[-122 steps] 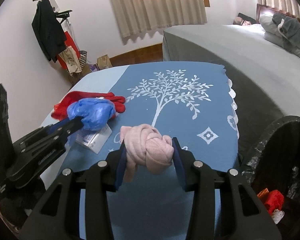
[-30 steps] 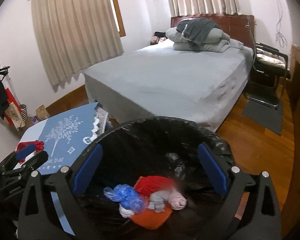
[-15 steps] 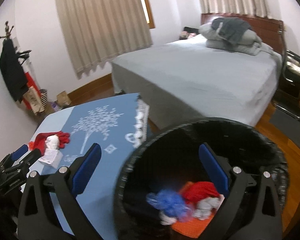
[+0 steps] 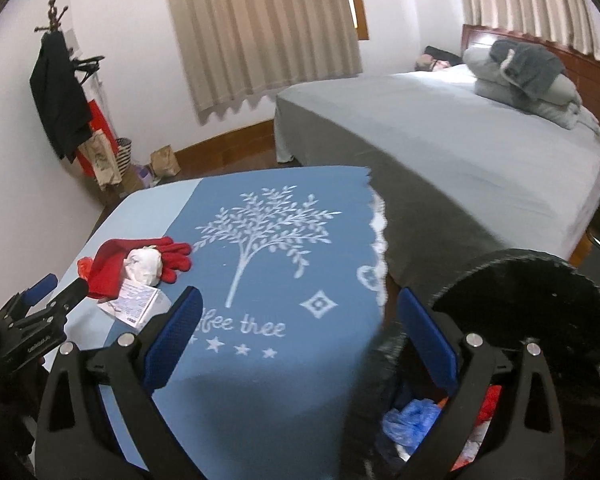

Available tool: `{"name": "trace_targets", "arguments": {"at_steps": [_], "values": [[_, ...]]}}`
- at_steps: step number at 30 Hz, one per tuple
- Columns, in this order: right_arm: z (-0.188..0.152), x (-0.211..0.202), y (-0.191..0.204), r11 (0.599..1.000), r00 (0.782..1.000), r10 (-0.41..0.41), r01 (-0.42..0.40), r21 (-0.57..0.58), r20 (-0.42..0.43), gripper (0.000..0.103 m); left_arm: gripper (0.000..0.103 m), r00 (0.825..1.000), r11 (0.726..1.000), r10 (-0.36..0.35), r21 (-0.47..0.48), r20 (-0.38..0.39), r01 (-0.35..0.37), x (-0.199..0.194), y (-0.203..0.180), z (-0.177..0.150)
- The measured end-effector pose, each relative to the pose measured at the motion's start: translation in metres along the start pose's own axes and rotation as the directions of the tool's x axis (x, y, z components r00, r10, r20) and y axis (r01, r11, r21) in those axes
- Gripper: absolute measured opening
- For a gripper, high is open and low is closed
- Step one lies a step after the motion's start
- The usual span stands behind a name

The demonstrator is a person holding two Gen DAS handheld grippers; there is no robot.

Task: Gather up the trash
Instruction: 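Move both grippers back over the table toward the white box and red bag, then grasp the white box with the right gripper and lift it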

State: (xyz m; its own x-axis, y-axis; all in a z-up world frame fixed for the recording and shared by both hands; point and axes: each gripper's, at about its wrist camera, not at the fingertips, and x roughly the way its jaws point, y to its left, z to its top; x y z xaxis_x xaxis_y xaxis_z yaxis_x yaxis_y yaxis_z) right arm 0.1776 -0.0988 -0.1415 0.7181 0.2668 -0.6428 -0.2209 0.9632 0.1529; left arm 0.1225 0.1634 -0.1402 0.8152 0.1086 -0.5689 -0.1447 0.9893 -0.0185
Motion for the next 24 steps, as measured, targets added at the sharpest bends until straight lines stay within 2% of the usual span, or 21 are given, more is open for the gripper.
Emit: {"name": "trace_targets", "arguments": {"at_steps": [4, 9, 15, 24], "values": [[0.0, 0.012, 0.01, 1.0, 1.0, 0.009, -0.009, -0.017, -0.017, 0.095, 0.079, 1.0, 1.0, 0.002, -0.002, -0.01, -0.002, 0.01, 0.005, -0.002], [-0.001, 0.024, 0.017, 0.999, 0.999, 0.013, -0.014, -0.033, -0.039, 0.095, 0.075, 0.999, 1.0, -0.003, -0.009, -0.034, 0.003, 0.021, 0.007, -0.006], [-0.006, 0.043, 0.032, 0.998, 0.997, 0.033, -0.036, -0.046, -0.065, 0.095, 0.074, 0.999, 0.999, 0.021, -0.024, -0.045, -0.022, 0.017, 0.022, -0.014], [-0.017, 0.073, 0.087, 0.982, 0.984, 0.136, -0.149, -0.112, -0.115, 0.095, 0.074, 0.991, 0.991, 0.104, -0.071, -0.086, -0.11, 0.014, 0.07, -0.033]]}}
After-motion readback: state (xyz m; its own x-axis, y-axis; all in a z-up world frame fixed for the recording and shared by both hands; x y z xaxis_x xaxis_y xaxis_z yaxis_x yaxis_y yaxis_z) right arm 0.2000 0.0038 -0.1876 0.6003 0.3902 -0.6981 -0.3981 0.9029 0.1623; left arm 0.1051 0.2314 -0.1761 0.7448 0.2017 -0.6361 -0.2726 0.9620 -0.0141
